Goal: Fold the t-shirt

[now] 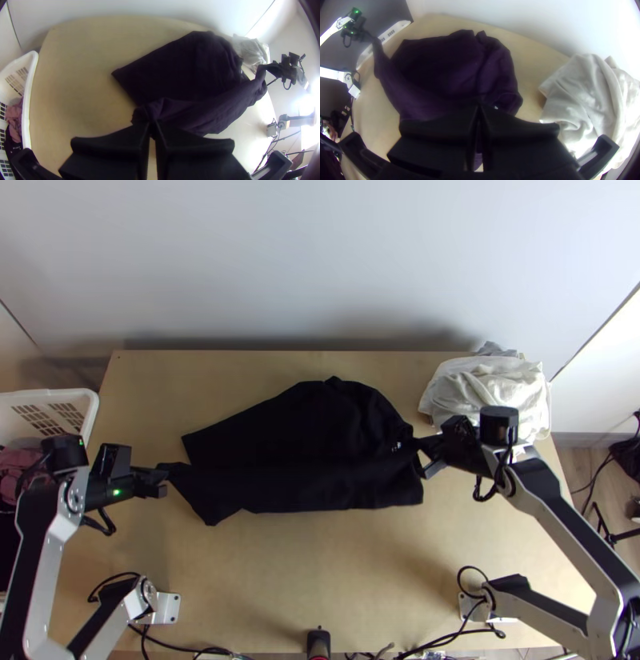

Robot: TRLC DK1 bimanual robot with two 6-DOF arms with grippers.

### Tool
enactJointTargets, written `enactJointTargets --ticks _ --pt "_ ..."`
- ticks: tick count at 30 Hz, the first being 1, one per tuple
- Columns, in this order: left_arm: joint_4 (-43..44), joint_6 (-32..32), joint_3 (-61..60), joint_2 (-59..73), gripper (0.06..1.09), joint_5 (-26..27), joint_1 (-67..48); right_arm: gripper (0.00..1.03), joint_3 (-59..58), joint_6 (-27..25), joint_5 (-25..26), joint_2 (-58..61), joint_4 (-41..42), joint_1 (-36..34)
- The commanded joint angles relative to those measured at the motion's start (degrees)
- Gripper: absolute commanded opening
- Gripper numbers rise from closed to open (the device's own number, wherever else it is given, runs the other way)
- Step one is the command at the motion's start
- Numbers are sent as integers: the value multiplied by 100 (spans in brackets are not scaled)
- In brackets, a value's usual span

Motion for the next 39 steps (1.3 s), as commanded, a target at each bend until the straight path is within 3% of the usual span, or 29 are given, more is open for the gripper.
enactJointTargets --ticks 1,19,24,27,32,36,39 --pt "-161 207 109 901 10 -140 298 3 10 -197 3 380 122 -445" --pt "-328 -399 -23 1164 10 -368 -800 3 -95 -144 73 98 78 -102" --pt "-767 -373 223 602 10 -360 -835 3 -7 -522 -15 -508 -1170 3" --pt "-1233 -364 531 66 10 -184 -1169 3 98 -522 -437 -912 -2049 276" --pt "-1338 -435 557 -1771 10 1135 -2031 3 63 -259 -736 -1756 -3033 1594" --pt "-890 -1375 522 -2773 10 1108 -3683 3 -271 330 -727 -2486 -3059 2974" --pt "-987 -1726 478 -2808 10 976 -3991 3 -552 831 -674 -2697 -2928 3651"
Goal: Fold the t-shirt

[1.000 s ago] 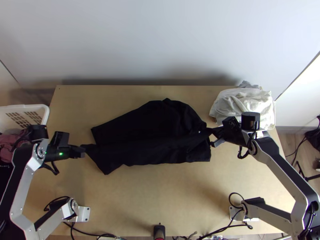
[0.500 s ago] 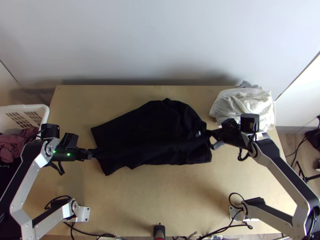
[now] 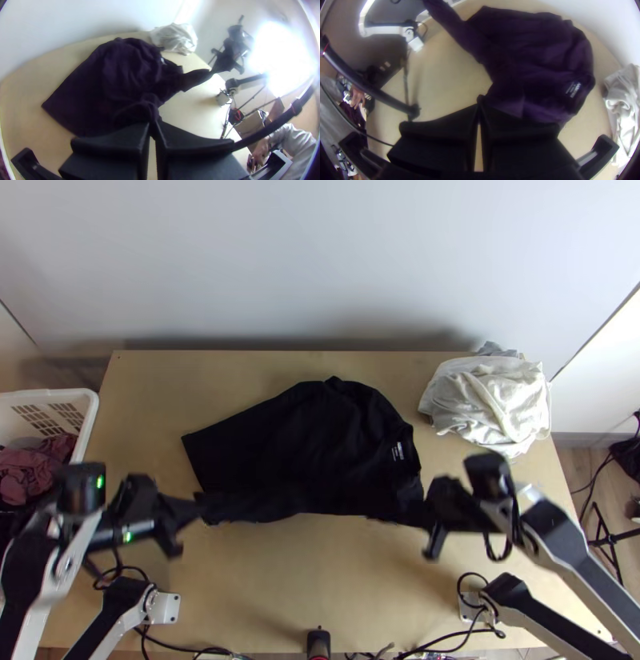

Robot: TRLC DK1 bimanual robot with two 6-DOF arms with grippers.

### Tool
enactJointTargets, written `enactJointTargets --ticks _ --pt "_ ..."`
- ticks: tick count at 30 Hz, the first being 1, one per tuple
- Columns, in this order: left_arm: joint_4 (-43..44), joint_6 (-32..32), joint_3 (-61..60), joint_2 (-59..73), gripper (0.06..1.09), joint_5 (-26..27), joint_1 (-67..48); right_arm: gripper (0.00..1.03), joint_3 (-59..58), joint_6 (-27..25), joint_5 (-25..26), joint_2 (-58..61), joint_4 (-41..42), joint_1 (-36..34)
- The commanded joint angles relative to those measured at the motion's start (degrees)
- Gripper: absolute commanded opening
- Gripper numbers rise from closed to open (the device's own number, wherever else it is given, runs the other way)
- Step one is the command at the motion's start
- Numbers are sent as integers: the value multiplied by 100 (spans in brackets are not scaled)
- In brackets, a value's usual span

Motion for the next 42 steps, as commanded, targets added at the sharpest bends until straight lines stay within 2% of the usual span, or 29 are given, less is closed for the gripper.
enactJointTargets --ticks 1,2,5,6,8,10,11,12,17,21,24,28,30,32,33,38,42 --pt "34 -813 -58 -992 11 146 -1280 3 -489 785 -21 -817 -180 1632" --pt "16 -857 -102 -1027 22 146 -1280 3 -559 785 -12 -835 -83 1632" --pt "-107 -857 -260 -1150 73 93 -1280 3 -612 680 41 -808 22 1614" --pt "-168 -857 -295 -1150 84 32 -1280 8 -603 645 59 -782 57 1605" --pt "-388 -857 -313 -1133 96 -12 -1289 34 -639 653 164 -755 66 1517" --pt "-555 -848 -321 -1142 104 -30 -1289 79 -621 680 208 -641 -22 1254" --pt "-608 -822 -339 -1159 104 -48 -1289 92 -577 680 208 -527 -83 1104" --pt "-678 -787 -348 -1177 104 -83 -1289 98 -507 671 208 -360 -136 999" --pt "-1030 -637 -58 -904 104 -381 -1272 99 284 223 199 123 -409 146" --pt "-1100 -655 426 -711 104 -355 -1192 99 1181 179 -21 651 -567 -847" --pt "-915 -857 909 -456 104 -346 -894 99 1743 258 -47 1011 -584 -1225" --pt "-792 -1051 1726 150 104 -302 -445 98 1972 284 -47 1345 -549 -1295" --pt "-581 -1341 2078 265 104 -302 -437 98 2042 284 -47 1389 -523 -1278" --pt "113 -1806 2219 344 104 -399 -190 98 2077 337 -47 1442 -391 -1251" --pt "368 -1806 2192 414 104 -434 135 98 2068 460 -47 1512 -198 -1251" --pt "895 -1103 1682 1311 104 -425 1699 98 2139 794 -38 2242 435 -1225" --pt "2117 -681 452 1847 104 -487 2517 98 2482 873 -29 2743 558 -1102"
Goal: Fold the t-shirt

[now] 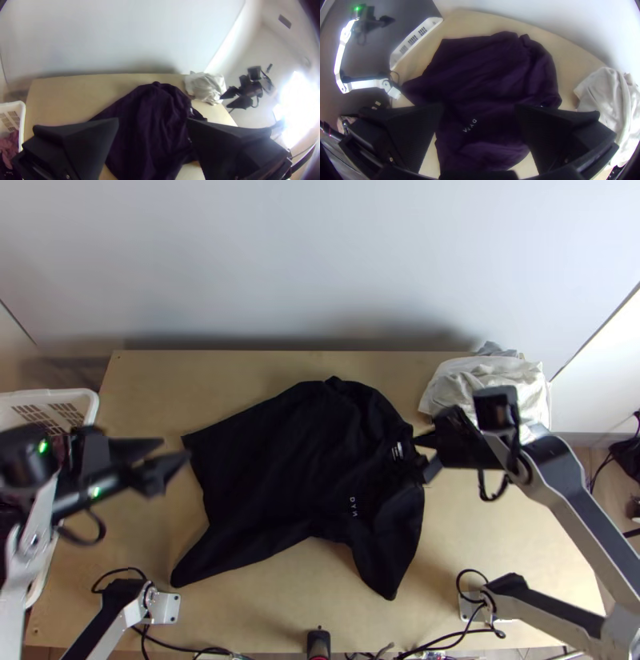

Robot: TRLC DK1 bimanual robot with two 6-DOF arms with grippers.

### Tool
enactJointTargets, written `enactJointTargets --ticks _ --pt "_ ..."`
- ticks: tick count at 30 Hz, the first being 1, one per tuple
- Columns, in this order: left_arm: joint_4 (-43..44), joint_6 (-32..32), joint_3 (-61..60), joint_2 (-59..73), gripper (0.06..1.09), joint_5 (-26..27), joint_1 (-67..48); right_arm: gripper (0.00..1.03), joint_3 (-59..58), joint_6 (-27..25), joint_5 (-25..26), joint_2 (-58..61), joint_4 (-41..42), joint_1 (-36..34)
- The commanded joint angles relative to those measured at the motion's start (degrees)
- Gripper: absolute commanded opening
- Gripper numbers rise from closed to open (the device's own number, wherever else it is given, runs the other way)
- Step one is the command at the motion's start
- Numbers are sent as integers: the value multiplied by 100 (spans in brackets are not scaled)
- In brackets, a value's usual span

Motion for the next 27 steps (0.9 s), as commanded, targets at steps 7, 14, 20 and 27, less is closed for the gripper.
enactJointTargets --ticks 7,14,20,27 --pt "1846 1114 -1757 2089 104 -731 1960 98 829 288 247 987 577 514" --pt "1662 1061 -1696 2775 104 -748 1776 98 1348 393 757 1197 577 944" --pt "1732 499 -1564 3197 104 -652 1644 98 1506 402 1047 1189 559 1067" --pt "2128 -204 -1414 3829 104 -590 1143 98 1409 341 1416 1312 594 1120"
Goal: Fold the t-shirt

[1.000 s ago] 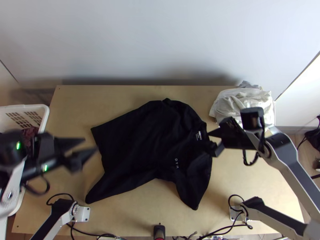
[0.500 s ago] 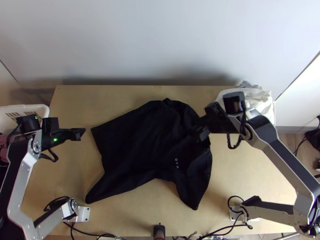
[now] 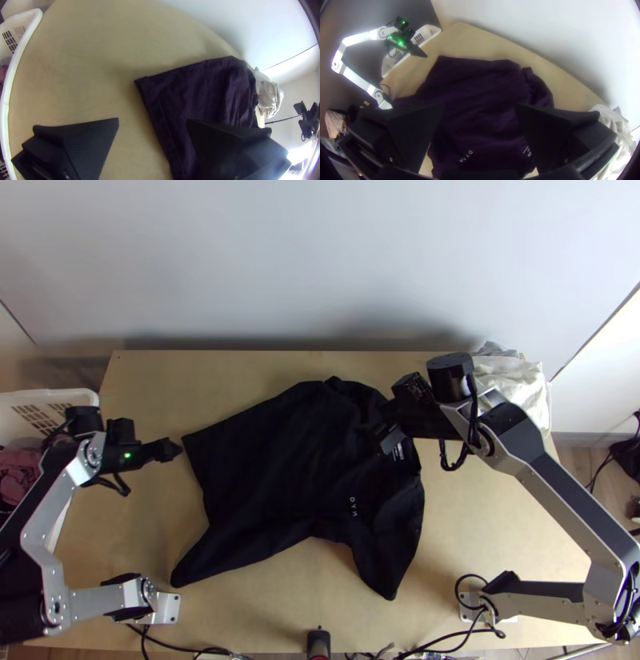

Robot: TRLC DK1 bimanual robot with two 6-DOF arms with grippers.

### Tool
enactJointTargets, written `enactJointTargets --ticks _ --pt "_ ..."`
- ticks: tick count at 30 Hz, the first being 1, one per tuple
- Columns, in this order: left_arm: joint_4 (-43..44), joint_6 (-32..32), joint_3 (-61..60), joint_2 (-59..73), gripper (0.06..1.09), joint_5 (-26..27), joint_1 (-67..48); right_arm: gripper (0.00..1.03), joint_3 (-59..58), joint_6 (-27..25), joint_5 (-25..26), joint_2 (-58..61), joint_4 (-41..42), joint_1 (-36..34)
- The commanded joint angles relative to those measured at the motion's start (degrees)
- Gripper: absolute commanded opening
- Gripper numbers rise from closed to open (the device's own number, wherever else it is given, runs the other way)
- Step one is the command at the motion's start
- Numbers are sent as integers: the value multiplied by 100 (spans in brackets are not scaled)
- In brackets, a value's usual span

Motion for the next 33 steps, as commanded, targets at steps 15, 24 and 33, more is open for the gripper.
enactJointTargets --ticks 15,24,33 --pt "1256 -1108 153 1177 104 -5 -489 96 160 277 963 417 584 86" --pt "1353 -1538 470 1485 104 4 -708 96 -121 145 1068 874 672 -441" --pt "1353 -1679 470 1476 103 22 -990 96 -174 189 1068 1911 1542 -925"
